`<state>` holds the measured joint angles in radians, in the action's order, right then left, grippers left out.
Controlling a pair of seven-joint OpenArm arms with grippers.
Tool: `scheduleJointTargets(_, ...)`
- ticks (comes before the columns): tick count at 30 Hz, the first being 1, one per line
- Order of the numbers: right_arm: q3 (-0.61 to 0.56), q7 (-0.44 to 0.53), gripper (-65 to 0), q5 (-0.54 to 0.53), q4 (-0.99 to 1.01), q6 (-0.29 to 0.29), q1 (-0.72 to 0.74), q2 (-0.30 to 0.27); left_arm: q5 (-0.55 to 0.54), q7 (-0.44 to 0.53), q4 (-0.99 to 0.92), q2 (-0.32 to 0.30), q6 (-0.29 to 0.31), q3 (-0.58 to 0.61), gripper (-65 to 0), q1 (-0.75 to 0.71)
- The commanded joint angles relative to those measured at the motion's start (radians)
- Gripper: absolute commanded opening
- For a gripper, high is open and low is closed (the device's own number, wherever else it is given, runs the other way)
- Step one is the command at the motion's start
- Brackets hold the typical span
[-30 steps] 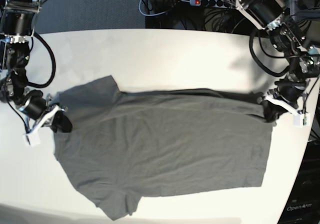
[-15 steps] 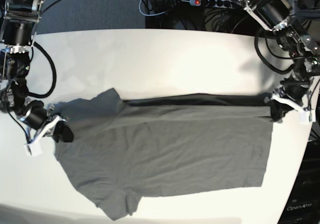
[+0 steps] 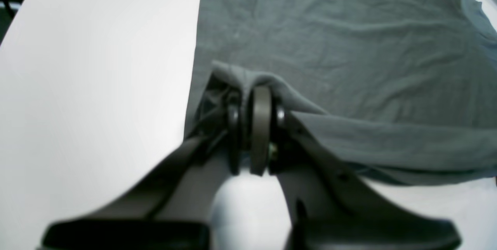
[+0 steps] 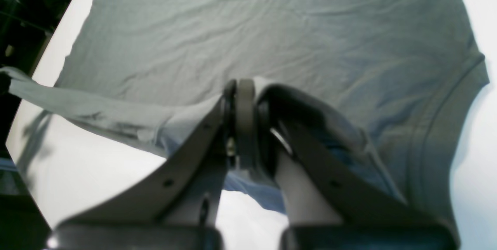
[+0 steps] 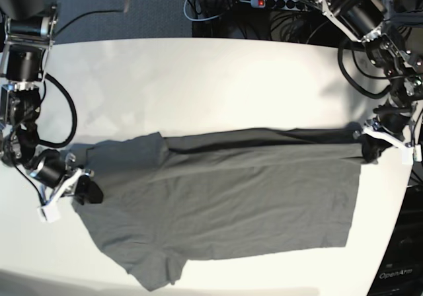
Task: Fold the T-shirt properly
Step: 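Drag the shirt edge with both grippers away from the table edge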
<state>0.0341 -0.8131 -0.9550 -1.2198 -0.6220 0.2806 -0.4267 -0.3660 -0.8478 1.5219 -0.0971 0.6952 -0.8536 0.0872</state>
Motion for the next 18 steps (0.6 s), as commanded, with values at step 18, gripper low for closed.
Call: scheduleJointTargets(18,0.005,0.165,-64.9,0.291,0.156,-0.076,0.13,0.061,0.192,0.052,-0.048,-0.034,0.003,0.072,-62.3,0.092)
